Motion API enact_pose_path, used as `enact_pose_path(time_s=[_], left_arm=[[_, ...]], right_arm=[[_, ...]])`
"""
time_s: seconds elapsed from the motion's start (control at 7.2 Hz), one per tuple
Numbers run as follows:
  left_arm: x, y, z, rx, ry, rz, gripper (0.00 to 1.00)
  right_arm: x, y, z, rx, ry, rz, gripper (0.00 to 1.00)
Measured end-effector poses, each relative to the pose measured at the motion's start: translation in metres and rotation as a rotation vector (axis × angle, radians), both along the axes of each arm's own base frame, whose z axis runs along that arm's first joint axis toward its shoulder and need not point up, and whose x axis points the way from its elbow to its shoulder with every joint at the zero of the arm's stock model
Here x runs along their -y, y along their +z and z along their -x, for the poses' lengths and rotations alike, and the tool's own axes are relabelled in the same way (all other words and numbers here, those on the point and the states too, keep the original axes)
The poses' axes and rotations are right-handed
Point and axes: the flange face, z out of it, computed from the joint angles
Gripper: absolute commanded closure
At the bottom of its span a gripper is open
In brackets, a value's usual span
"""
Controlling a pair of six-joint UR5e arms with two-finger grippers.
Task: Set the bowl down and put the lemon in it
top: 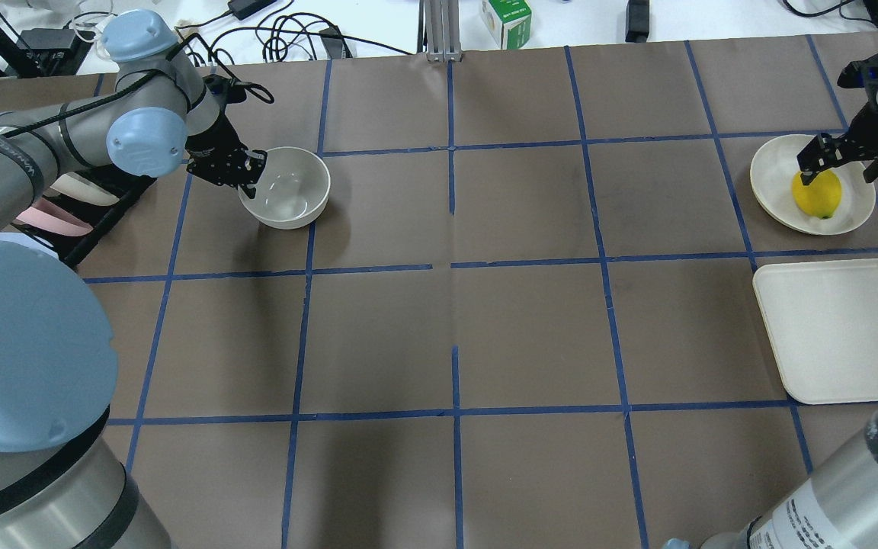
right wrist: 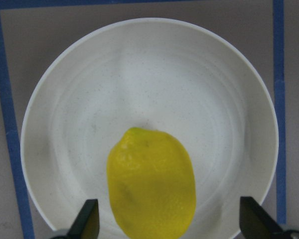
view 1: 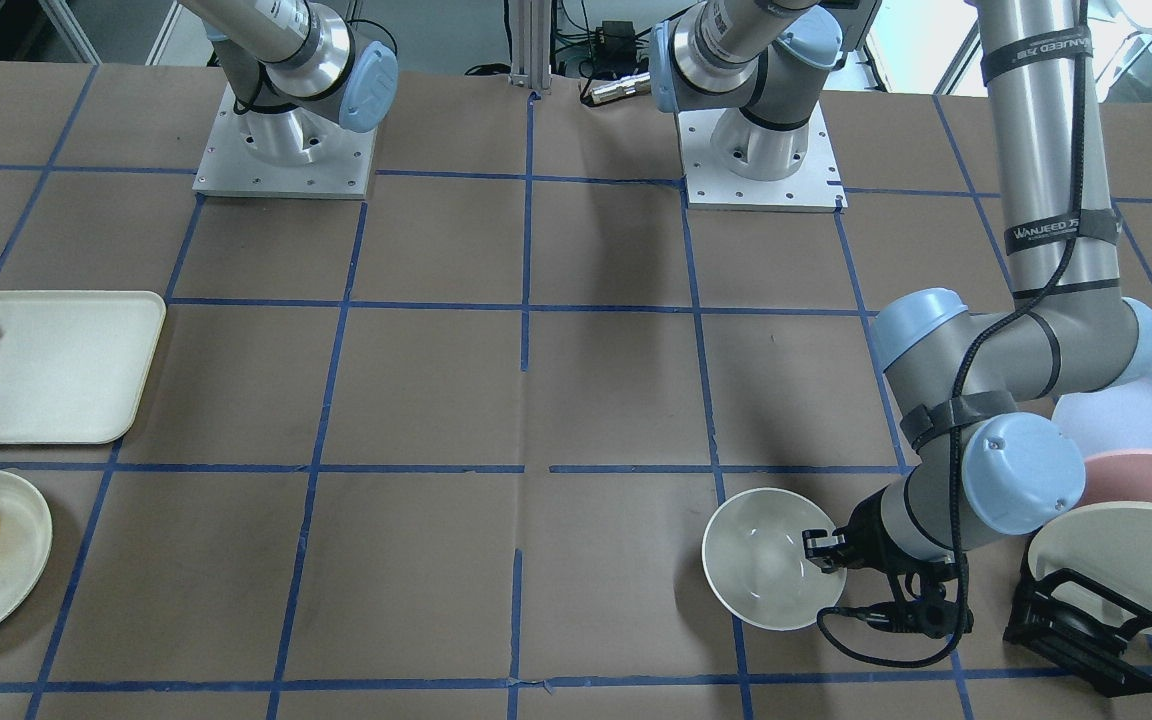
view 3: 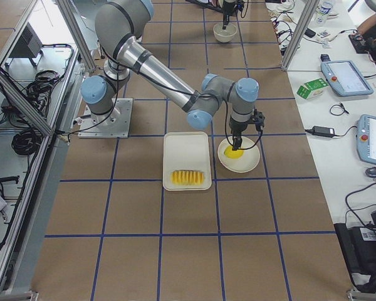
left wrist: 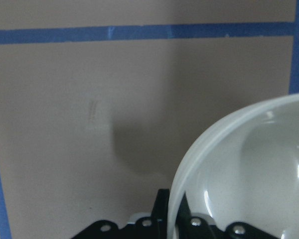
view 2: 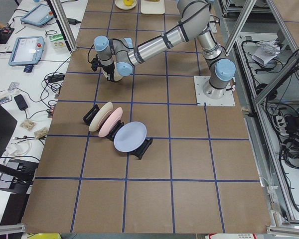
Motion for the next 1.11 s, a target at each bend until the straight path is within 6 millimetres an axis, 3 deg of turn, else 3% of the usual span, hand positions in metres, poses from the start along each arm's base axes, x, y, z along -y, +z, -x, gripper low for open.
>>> enact_pose_path(time_s=[0.14, 0.28, 0.56, 0.69, 0.83, 1.11], left_arm=[[-0.005, 0.016, 0.016, -0.015, 0.018, 0.007, 1.0], [-0.013, 0.031, 0.039, -0.039, 0.028, 0.014, 1.0], [-0.036, 0.046, 0.105, -0.078, 0.011, 0.021, 1.0], [-0.055, 0.042, 0.149, -0.088, -0.01, 0.033, 1.0], [-0.076, 0.027, 0.182, -0.096, -0.035, 0.063, 1.0], [-0.115, -0.011, 0.209, -0.123, -0.032, 0.106, 1.0]], right_arm=[[0.001, -0.006, 0.001, 0.005, -0.004, -0.002, 0.08], [0.002, -0.012, 0.002, 0.01, -0.005, -0.007, 0.29], [0.002, -0.017, 0.002, 0.015, -0.012, -0.014, 0.91], [0.001, -0.017, 0.002, 0.016, -0.017, -0.018, 1.0], [0.0, -0.015, 0.002, 0.016, -0.022, -0.025, 1.0], [-0.007, 0.01, -0.002, 0.012, -0.025, -0.03, 1.0]])
